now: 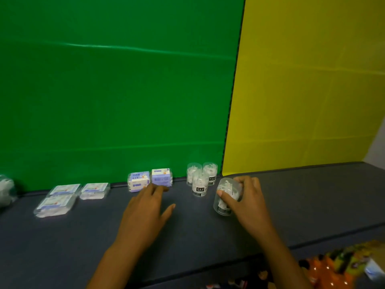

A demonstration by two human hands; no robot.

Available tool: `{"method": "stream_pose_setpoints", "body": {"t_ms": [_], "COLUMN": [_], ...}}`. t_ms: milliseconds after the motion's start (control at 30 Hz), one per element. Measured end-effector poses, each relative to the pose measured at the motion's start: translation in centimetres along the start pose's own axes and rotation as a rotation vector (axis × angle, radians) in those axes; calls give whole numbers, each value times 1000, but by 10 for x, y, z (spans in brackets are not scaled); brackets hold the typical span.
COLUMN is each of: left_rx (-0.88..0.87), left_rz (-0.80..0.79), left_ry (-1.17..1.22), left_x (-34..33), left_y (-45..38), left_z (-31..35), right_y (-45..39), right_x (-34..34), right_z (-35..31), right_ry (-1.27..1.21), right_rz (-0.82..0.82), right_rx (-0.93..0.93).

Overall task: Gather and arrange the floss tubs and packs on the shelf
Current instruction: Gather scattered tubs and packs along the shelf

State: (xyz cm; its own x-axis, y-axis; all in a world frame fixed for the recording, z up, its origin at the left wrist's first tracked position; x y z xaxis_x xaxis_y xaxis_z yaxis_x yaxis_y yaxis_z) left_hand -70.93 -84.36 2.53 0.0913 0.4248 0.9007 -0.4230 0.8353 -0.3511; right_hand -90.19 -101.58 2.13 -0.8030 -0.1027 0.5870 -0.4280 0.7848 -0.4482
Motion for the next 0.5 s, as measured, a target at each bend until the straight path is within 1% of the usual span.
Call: {"method": "stream_pose_setpoints", "body": {"t_ms": [167, 267, 333, 500], "left_rx": [0, 18, 22, 18], "left_rz": [-14, 13, 26, 0], "left_ry": [12, 19, 30, 27], "left_x": [-23, -34, -41, -53], "left_y": [-53, -79, -91, -110], "left_z": [-1, -6, -8, -16], "right_y": [-48, -73, -84, -107], "right_x": [-12, -25, -35, -62], "right_z": [28, 42, 52, 65], "right_ry": [41, 53, 51, 41], "right_rz": [-27, -48, -66, -119], "right_rx": [-27, -27, -28, -27]}}
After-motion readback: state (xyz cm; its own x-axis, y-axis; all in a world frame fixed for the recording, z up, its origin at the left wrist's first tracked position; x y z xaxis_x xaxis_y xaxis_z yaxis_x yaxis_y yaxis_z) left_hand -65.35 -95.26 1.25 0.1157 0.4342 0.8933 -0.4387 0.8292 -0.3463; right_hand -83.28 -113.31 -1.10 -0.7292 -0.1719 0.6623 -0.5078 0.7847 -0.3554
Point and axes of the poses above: each hand's wrist, its own y-axis away from the middle knuckle, its own x-axis out of the back of the hand, z = x × y, the point moved 4 cm from there along -y, towards the middle knuckle, and after that the axes turned 5 degrees about -z, right-handed, at the moved point
